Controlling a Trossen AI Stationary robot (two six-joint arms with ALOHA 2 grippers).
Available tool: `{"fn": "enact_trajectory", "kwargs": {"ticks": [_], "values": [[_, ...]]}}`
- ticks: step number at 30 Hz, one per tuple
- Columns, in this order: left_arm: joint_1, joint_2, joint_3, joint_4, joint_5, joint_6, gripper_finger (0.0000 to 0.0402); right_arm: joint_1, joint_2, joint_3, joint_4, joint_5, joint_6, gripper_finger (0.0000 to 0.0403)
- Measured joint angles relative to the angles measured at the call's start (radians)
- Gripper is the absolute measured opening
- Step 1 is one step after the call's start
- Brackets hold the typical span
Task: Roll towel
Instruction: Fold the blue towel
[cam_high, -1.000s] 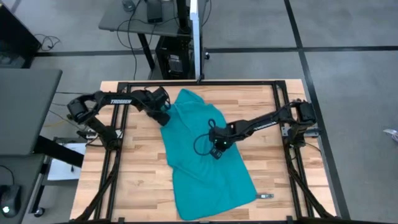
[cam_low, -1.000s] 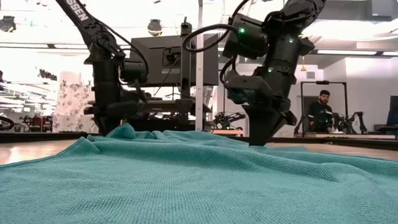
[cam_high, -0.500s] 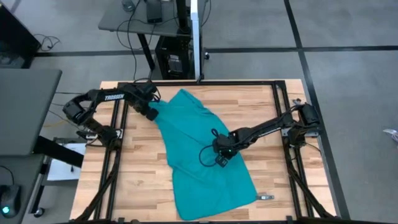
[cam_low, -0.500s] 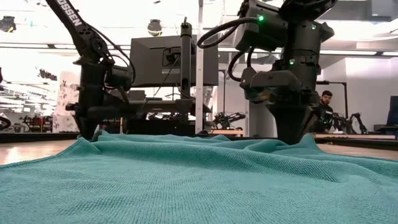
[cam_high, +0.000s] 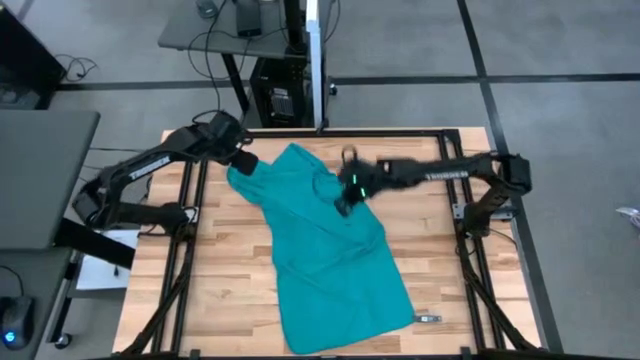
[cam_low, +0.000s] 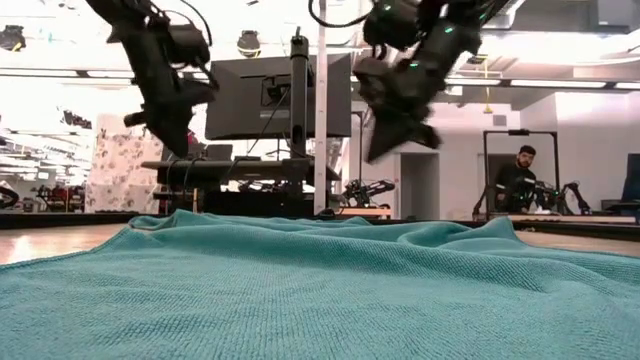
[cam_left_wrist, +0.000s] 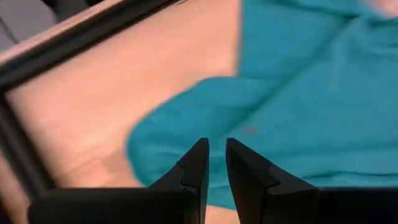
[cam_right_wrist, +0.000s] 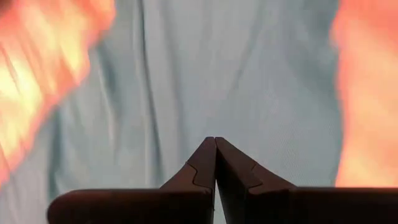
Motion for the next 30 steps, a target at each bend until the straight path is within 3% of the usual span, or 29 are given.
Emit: {"fn": "enact_trajectory", "kwargs": {"ticks": [5,11,16,19,26,30], "values": [[-0.11,-0.028,-0.009,-0.003,0.018,-0.116,0.0039,-0.118,0.222,0.176,0.037,-0.119,-0.075,0.0],[-0.23,-0.031,-0.009,-0.019,0.018,-0.225,0.0039,-0.164,0.447,0.464,-0.022,-0.126,-0.147,0.0],[-0.304,-0.032,-0.009,-0.053,0.018,-0.292,0.0039,-0.194,0.562,0.666,-0.109,-0.133,-0.152,0.0],[-0.324,-0.032,-0.009,-0.052,0.018,-0.306,0.0039,-0.2,0.646,0.804,-0.206,-0.192,-0.212,0.0],[-0.332,-0.032,-0.008,-0.059,0.018,-0.328,0.0039,-0.209,0.818,1.159,-0.441,-0.209,-0.3,0.0],[-0.332,-0.032,-0.008,-0.069,0.017,-0.332,0.0039,-0.242,0.836,1.166,-0.5,-0.238,-0.291,0.0]]}}
